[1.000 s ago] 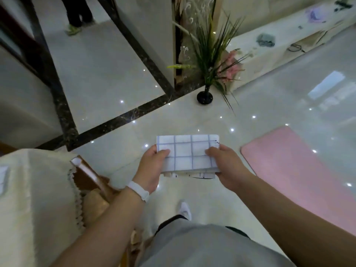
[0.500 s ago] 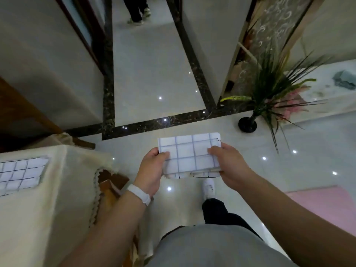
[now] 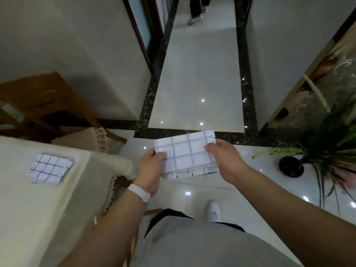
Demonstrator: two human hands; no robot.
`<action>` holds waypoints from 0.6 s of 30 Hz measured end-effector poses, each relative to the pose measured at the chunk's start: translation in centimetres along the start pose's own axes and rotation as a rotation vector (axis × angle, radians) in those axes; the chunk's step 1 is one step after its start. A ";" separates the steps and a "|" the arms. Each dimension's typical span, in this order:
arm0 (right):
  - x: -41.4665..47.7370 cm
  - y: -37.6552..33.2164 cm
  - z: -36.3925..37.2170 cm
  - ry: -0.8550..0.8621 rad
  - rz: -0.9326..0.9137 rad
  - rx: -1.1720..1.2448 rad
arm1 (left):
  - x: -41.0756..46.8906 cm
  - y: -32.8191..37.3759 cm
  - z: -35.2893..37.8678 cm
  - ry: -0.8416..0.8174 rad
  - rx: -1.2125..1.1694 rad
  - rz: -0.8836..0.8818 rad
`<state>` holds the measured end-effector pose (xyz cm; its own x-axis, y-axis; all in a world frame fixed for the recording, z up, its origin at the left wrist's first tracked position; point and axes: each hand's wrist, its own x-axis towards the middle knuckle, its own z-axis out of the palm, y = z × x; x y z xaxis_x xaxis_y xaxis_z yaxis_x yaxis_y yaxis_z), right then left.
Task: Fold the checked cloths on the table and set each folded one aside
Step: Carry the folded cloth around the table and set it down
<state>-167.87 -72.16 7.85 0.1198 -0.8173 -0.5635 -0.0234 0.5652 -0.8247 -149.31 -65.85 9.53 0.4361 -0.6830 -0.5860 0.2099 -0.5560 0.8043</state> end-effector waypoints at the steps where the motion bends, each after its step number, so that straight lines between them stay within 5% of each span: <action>1: 0.7 -0.6 0.3 -0.019 0.003 -0.012 | 0.1 0.4 0.0 0.017 -0.001 0.011; 18: 11.6 -7.0 15.6 -0.270 0.045 -0.256 | 10.6 3.9 -9.5 0.288 -0.136 0.029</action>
<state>-150.84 -83.83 7.83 0.3695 -0.7142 -0.5945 -0.2777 0.5257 -0.8041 -135.59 -70.71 7.38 0.6695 -0.5243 -0.5263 0.3007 -0.4566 0.8373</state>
